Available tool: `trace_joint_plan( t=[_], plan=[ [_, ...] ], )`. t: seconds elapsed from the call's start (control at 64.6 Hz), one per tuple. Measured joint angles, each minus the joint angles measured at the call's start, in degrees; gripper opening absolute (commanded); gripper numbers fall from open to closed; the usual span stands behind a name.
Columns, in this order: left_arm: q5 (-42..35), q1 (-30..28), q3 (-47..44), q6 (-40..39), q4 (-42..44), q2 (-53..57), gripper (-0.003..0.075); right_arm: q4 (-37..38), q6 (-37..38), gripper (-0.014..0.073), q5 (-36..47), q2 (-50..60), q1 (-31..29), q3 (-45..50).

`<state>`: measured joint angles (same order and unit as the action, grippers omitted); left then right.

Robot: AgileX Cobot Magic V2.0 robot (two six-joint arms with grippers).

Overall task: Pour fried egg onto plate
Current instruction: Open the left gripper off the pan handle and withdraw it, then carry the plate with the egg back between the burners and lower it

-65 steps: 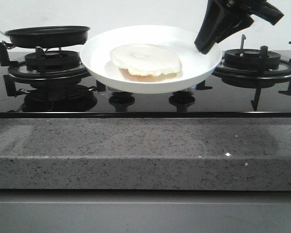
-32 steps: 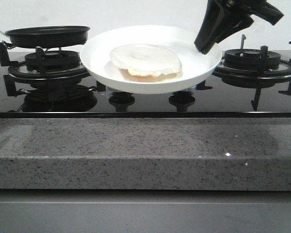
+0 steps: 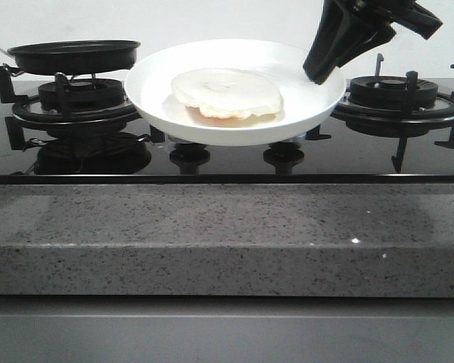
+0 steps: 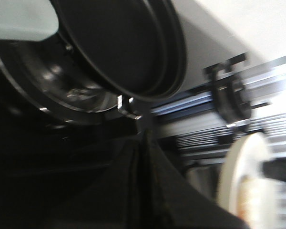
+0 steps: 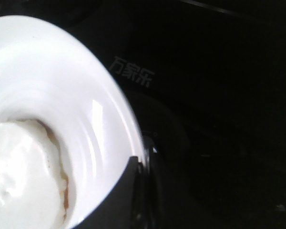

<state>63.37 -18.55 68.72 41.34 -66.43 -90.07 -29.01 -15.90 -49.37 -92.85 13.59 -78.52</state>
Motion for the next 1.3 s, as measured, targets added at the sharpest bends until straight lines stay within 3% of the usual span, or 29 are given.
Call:
trace_joint_plan(
  t=[0.186, 0.433, 0.557, 0.758, 1.053, 1.3],
  plan=[
    [-10.28, 4.23, 0.00, -12.67, 25.51, 9.79, -0.0020, 0.00, 0.00, -0.0060, 0.00, 0.00, 0.00, 0.00],
    [-12.60, 8.49, 0.00, -28.94, 49.58, 16.67, -0.0020, 0.00, 0.00, -0.0060, 0.00, 0.00, 0.00, 0.00],
    [-13.75, 10.89, 0.00, -33.23, 58.01, 19.06, -0.0020, 0.00, 0.00, -0.0060, 0.00, 0.00, 0.00, 0.00],
    [-20.65, 16.42, -3.32, -34.40, 62.05, 25.08, -0.0020, 0.00, 0.00, -0.0060, 0.00, 0.00, 0.00, 0.00],
    [-35.26, 24.33, -19.53, -34.40, 60.22, 40.59, -0.0020, 0.00, 0.00, -0.0060, 0.00, 0.00, 0.00, 0.00],
    [-39.00, 28.76, -31.76, -34.40, 57.92, 51.80, -0.0020, 0.00, 0.00, -0.0060, 0.00, 0.00, 0.00, 0.00]
  ],
)
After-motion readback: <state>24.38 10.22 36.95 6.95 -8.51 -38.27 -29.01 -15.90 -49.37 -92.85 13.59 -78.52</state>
